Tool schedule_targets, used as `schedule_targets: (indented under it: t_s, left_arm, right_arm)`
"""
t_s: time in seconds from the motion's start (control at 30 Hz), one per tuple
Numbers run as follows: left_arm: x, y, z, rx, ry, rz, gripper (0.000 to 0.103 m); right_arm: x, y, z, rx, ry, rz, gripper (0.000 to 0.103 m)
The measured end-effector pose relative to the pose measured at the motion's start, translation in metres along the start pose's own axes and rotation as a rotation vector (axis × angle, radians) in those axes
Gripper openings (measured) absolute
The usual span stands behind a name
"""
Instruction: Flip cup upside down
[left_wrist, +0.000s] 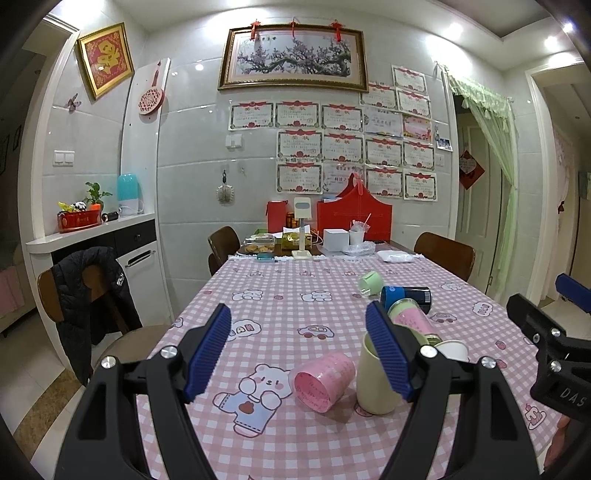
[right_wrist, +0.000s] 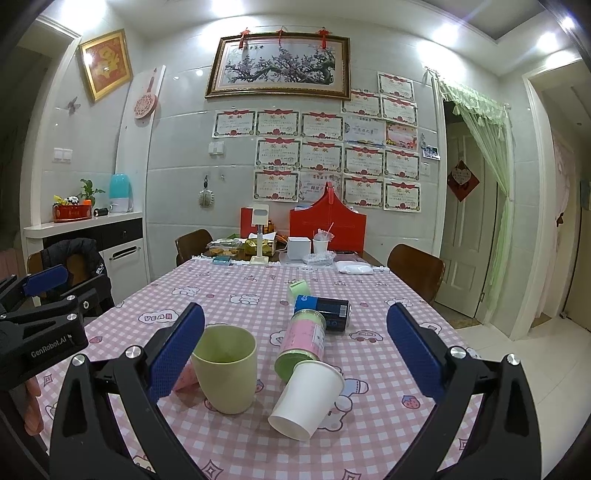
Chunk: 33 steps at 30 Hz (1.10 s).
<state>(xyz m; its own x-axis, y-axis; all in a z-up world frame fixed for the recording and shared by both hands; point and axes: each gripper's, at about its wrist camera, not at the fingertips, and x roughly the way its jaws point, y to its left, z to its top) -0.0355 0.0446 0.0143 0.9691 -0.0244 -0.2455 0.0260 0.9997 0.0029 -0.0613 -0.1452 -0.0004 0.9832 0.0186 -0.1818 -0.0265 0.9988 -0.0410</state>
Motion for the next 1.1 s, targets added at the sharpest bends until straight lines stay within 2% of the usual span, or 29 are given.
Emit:
schedule_targets:
  t_s: [1.1]
  left_arm:
    - [0.0029,0.0087,-0.0006,-0.012,-0.015,0.027,0.074]
  right_arm:
    - [0.0052,0.0012,-0.0022,-0.012,0.009,0.004,0.095]
